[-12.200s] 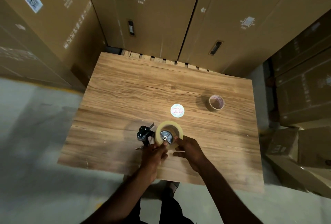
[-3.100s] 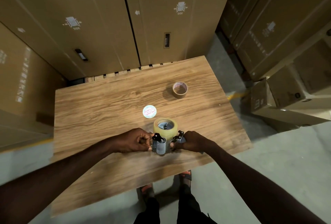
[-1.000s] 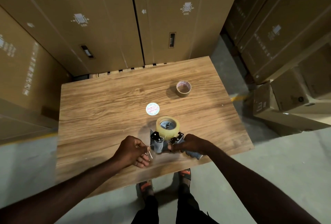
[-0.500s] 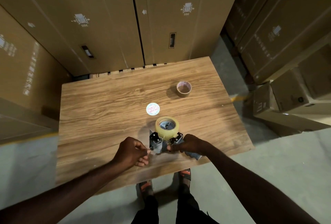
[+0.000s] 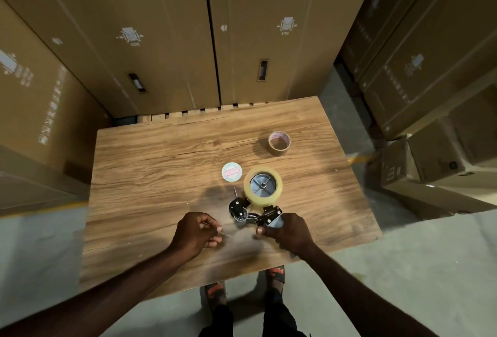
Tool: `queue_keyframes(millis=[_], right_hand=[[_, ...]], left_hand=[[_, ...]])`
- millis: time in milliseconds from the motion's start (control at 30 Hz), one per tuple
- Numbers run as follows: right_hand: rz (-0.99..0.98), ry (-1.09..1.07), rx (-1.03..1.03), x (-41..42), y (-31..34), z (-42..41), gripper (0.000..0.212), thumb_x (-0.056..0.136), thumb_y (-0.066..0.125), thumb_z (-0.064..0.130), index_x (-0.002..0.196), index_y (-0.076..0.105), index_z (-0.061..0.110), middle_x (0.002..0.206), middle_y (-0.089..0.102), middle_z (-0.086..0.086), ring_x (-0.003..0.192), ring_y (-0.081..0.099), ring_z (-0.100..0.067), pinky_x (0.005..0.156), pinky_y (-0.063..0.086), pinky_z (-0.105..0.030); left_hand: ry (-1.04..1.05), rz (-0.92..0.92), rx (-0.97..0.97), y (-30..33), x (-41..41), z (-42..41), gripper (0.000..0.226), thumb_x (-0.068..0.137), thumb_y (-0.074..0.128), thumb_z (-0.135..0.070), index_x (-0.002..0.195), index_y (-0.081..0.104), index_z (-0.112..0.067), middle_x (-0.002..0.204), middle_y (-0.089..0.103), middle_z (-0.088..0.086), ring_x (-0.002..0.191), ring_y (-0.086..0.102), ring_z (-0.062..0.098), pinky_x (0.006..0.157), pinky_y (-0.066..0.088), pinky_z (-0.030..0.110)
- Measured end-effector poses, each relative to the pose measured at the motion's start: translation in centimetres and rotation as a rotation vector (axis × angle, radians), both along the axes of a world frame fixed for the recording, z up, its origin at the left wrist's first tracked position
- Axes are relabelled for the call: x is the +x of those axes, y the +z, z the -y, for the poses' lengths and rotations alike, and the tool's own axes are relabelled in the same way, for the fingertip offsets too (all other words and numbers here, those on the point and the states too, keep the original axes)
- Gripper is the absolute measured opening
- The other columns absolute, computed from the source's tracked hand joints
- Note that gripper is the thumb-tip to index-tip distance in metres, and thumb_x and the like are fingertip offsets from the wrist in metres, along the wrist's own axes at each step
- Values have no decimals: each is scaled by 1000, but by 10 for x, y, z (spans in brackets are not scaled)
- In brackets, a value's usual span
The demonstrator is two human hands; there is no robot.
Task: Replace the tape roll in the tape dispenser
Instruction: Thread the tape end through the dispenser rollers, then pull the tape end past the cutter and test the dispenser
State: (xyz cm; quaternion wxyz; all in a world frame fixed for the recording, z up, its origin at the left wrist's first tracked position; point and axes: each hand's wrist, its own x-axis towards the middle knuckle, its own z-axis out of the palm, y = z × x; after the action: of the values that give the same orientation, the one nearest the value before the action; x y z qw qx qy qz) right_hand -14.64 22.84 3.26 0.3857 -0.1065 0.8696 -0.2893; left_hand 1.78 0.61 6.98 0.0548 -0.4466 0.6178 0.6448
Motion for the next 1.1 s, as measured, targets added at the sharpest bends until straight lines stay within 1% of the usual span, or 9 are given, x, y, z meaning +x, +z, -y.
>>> queue_keyframes(millis=[167,267,400,467,600,767,867,1033,1100], right_hand=[[-134,-77,-60,-6,-2,-4,86,44,81,95,84,77,20,63,77,-1,54,74,-16,63,65,-46],[-154,-97,-99,-10,6,-2,82,46,82,93,88,76,23,67,80,4,54,74,-10,66,65,-43],[-123,-146,-102,-13,26,8,64,55,99,63,87,72,15,60,77,0,51,74,-14,56,61,-33],[-117,-170,-119,-15,35,15,60,58,102,54,90,72,12,58,76,-2,47,72,-14,45,55,-26],[-111,-186,-147,-18,48,28,58,62,102,50,94,71,12,63,75,-2,43,69,-13,34,45,-20],[-139,-216,-191,-21,60,42,56,60,102,51,92,73,14,69,78,-3,55,75,-25,35,46,-21],[-166,-228,-230,-23,66,48,56,57,101,54,89,74,17,65,77,-2,51,74,-23,36,46,-24],[-232,-303,-323,-29,83,56,58,54,101,55,86,74,15,71,79,0,54,73,-26,50,61,-44],[-279,-317,-371,-32,92,58,61,51,101,59,84,72,16,70,79,0,55,73,-27,57,63,-47]], left_hand=[[-51,-49,-9,-4,-5,-5,5,89,73,-3,90,68,-1,79,70,21,64,74,30,52,58,30],[-111,-167,-144,-2,-6,-5,6,92,68,-2,97,69,-6,92,71,19,56,74,30,44,52,27],[-382,-243,-594,-8,-5,5,9,95,64,-19,102,65,-25,92,75,-2,49,69,10,49,49,19],[-487,-306,-875,-16,-3,9,15,96,55,-30,107,65,-29,92,78,-2,64,72,10,61,52,21],[-667,-375,-1213,-31,0,19,52,108,28,-36,119,71,-10,115,76,5,94,76,19,77,61,25],[-544,-365,-1102,-26,-9,29,40,106,40,-32,129,62,-9,128,69,6,114,69,18,91,60,37],[-490,-409,-1129,-19,-17,34,54,110,29,-38,124,68,-3,125,71,9,113,71,21,93,59,38],[-230,-498,-1055,13,-34,37,40,96,55,-37,117,70,-6,117,75,5,105,70,12,98,48,15],[-240,-551,-1114,27,-40,41,46,93,58,-44,118,70,-7,120,74,4,109,68,12,96,48,16]])
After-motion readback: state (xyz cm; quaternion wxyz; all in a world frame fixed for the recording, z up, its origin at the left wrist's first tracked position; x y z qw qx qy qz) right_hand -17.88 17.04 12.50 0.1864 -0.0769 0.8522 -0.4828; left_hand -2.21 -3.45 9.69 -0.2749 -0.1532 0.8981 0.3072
